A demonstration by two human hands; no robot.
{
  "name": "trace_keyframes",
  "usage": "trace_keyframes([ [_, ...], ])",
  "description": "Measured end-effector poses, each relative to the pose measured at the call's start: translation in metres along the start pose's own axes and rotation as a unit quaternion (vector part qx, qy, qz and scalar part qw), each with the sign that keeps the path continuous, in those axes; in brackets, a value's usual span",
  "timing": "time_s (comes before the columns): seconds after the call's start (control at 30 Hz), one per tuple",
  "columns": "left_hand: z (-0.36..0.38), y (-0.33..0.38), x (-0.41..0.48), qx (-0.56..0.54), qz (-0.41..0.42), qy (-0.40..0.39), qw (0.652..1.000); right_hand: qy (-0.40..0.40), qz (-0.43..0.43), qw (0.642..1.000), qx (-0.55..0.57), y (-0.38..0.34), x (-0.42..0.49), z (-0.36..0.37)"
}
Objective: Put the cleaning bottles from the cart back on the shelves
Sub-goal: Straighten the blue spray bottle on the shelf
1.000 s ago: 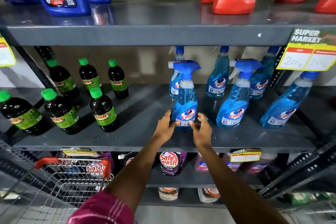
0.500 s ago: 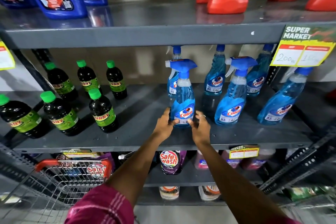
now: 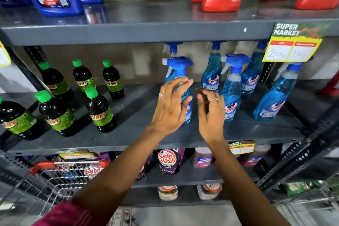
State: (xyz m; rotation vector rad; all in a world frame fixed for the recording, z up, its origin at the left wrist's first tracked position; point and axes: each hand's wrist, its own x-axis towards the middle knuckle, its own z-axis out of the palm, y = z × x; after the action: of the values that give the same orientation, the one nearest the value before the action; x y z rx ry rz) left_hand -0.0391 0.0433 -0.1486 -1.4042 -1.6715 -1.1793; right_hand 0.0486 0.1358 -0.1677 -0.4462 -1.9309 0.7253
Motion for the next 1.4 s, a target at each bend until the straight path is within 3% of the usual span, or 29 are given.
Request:
trace_keyframes([
  [0.13, -0.023, 0.028, 0.073, -0.029, 0.130, 0.088, 0.987, 0.101, -0.134, 0.986, -0.015, -0.051, 0.039, -0.038],
  [0.27, -0.053, 0.046, 0.153, -0.035, 0.144, 0.140, 0.979, 0.184, -0.231, 0.955, 0.035, -0.104, 0.096, -0.083],
  [0.33, -0.060, 0.046, 0.193, -0.053, 0.087, 0.112, 0.988, 0.189, -0.199, 0.954, 0.123, -0.125, 0.132, -0.103],
  [0.43, -0.064, 0.040, 0.251, -0.109, -0.070, -0.021, 0.991, 0.129, -0.095, 0.967, 0.197, -0.130, 0.195, -0.117],
  [0.5, -0.060, 0.038, 0.274, -0.174, -0.198, -0.139, 0.955, 0.055, -0.014, 0.982, 0.179, -0.120, 0.230, -0.117],
  [0.6, -0.035, 0.024, 0.275, -0.245, -0.233, -0.246, 0.908, -0.125, 0.143, 0.959, 0.210, -0.101, 0.251, -0.101],
  [0.67, -0.018, 0.015, 0.271, -0.227, -0.216, -0.247, 0.917, -0.171, 0.168, 0.948, 0.211, -0.085, 0.255, -0.087],
  [0.87, -0.006, 0.000, 0.268, -0.214, -0.302, -0.207, 0.906, -0.156, 0.148, 0.950, 0.225, -0.078, 0.255, -0.077],
  [1.4, -0.004, 0.001, 0.263, -0.179, -0.299, -0.192, 0.918, -0.160, 0.135, 0.961, 0.182, -0.074, 0.255, -0.075],
])
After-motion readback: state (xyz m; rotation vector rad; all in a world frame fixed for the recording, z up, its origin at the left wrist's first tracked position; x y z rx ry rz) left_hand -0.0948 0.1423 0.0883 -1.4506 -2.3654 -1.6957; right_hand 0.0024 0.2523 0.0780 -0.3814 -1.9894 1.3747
